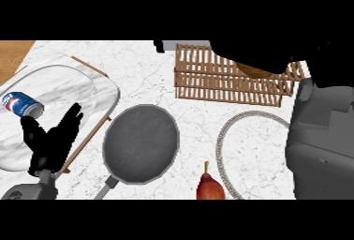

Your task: Pick the croissant from the placemat and place it in the tiered shelf

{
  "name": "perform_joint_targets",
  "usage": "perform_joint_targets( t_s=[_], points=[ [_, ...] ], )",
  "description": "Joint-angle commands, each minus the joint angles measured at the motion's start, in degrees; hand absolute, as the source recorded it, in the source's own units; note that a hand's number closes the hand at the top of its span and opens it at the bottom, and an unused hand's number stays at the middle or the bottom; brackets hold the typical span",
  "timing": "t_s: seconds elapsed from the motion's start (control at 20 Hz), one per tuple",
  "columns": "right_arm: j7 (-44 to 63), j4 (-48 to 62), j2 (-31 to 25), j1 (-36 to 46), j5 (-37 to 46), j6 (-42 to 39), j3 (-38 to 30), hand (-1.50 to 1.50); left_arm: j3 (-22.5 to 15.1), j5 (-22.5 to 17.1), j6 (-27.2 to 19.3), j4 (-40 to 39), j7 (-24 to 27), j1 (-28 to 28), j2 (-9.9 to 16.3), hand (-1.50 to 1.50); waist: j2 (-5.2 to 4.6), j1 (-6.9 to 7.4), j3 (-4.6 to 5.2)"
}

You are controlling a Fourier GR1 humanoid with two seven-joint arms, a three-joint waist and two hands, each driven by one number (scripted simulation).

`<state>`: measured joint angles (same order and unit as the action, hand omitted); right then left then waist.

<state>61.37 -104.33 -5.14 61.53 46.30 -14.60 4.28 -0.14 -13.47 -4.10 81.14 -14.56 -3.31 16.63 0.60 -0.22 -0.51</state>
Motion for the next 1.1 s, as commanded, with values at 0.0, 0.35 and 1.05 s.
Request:
perform_joint_targets(
  t_s=[0.0,0.35,1.05],
  points=[
    [2.8,6.9,-4.2,5.5,-1.7,-4.7,-6.5,1.5,-1.3,0.1,0.9,-1.1,0.0,4.6,-1.3,0.0,-0.52,0.78,0.58],
    [-2.6,15.1,-7.8,7.5,-7.0,-9.3,-9.7,1.5,-1.3,1.0,-0.6,-2.5,-3.6,-0.3,-2.0,0.0,-0.59,0.08,0.55],
    [-20.1,33.6,-11.0,5.5,-2.0,2.4,-9.8,1.5,-1.3,1.9,1.0,-1.4,-1.0,3.2,-3.1,0.0,-0.77,1.13,0.53]
  ],
)
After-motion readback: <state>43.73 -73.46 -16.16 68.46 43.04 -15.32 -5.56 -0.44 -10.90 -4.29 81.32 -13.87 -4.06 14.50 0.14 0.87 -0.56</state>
